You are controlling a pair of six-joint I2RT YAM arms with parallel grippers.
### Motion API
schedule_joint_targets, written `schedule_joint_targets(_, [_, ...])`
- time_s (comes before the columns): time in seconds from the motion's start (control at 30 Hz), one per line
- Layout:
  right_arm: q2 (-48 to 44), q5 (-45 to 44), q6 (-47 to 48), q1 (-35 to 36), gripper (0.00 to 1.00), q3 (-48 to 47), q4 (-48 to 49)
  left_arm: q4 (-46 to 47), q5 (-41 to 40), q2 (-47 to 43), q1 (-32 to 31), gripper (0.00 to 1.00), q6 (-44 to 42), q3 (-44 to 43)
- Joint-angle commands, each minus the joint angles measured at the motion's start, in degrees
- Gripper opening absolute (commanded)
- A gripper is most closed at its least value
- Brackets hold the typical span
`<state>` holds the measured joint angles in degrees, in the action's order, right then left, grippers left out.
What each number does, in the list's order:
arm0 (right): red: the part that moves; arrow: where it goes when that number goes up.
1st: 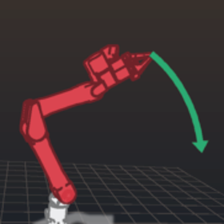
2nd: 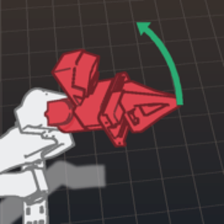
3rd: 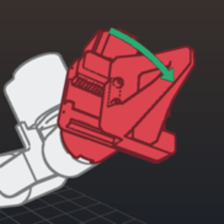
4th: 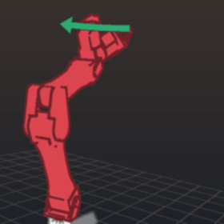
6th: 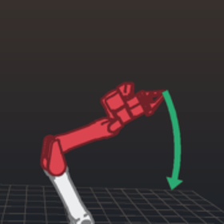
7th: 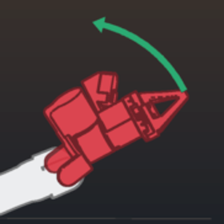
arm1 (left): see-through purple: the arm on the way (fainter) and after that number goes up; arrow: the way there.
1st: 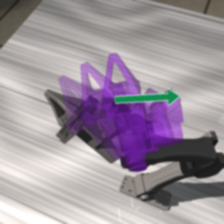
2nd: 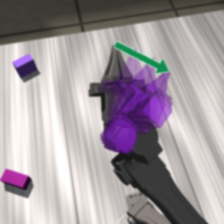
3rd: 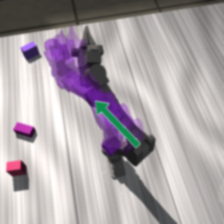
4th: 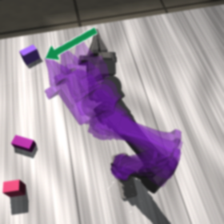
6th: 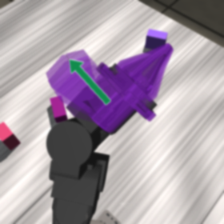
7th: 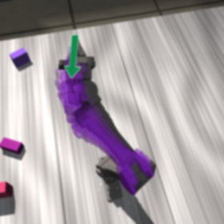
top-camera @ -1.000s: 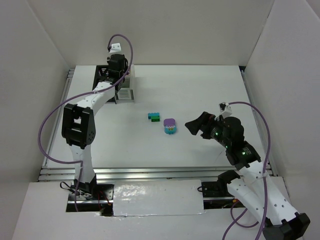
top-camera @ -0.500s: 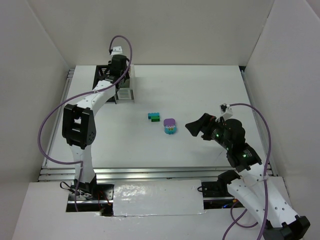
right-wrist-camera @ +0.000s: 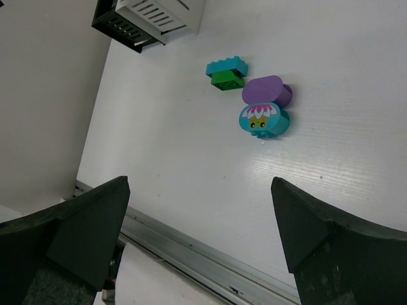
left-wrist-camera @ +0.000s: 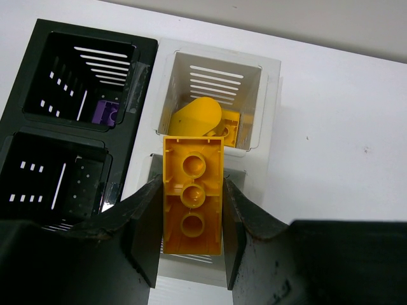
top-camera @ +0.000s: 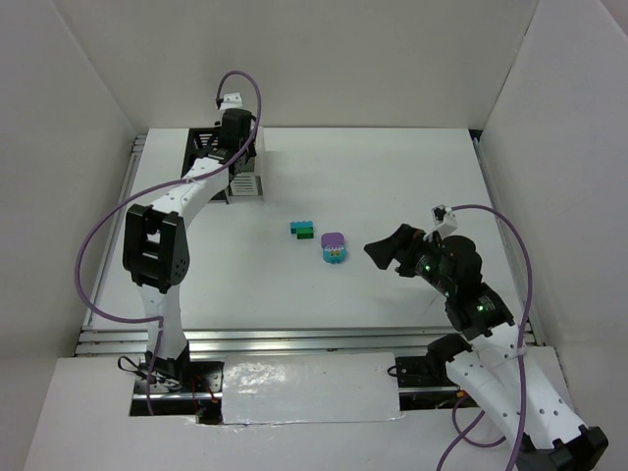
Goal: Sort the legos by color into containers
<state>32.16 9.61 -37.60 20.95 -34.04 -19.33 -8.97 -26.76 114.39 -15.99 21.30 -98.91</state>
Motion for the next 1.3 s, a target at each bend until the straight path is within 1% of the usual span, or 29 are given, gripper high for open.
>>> schedule_joint_targets(0.0, [-0.9,-0.7,0.3,-0.3,1.00,0.8,1.3,0.9,-0.8,0.2,-0.4,0.00,0.7,-1.3])
schedule_joint_targets(0.17, [-0.9,-0.6,0.3,-0.3,1.00,1.1,1.4,1.1,-1.3,0.4,-0.6,0.00,0.6,-0.8])
schedule_joint_targets(0.53, [-0.7,-0.6,0.4,-0.3,1.00,1.4,1.7,1.6,-0.6,1.6,-0.7,0.00,-0.2,-4.0])
schedule_joint_targets(0.67, [-1.1,-0.8,0.4,-0.1,1.00,1.8,1.5,8.5,1.2,2.2,-0.5,0.00,-2.7,-3.3])
schedule_joint_targets(0.7, [-1.1,-0.9,0.5,-0.3,1.00,1.8,1.3,9.8,1.5,2.7,-0.5,0.00,-3.1,-4.3])
schedule_joint_targets(0.9, [0.1,-1.5,0.8,-0.1,1.00,1.9,1.7,15.1,1.2,6.3,-0.5,0.00,-6.1,-8.1])
schedule_joint_targets(0.97, [1.3,-1.3,0.9,-0.2,1.00,1.6,2.2,16.1,0.9,7.2,-0.5,0.00,-6.9,-8.7])
schedule_joint_targets(1.0, [1.8,-1.3,0.9,-0.2,1.00,1.5,2.7,18.0,0.7,7.4,-0.5,0.00,-7.1,-8.3])
schedule_joint_targets(1.1, [3.7,-0.7,1.1,-0.3,1.00,1.1,3.5,22.1,-0.8,7.9,-0.5,0.03,-8.6,-6.6])
schedule_joint_targets(1.13, [4.6,-0.6,1.2,-0.2,1.00,0.8,3.7,23.4,-1.0,8.6,-0.4,0.06,-8.8,-6.7])
schedule_joint_targets(1.27, [6.2,-0.6,1.5,-0.1,1.00,0.3,4.2,24.1,-0.5,10.8,0.2,0.14,-9.5,-8.2])
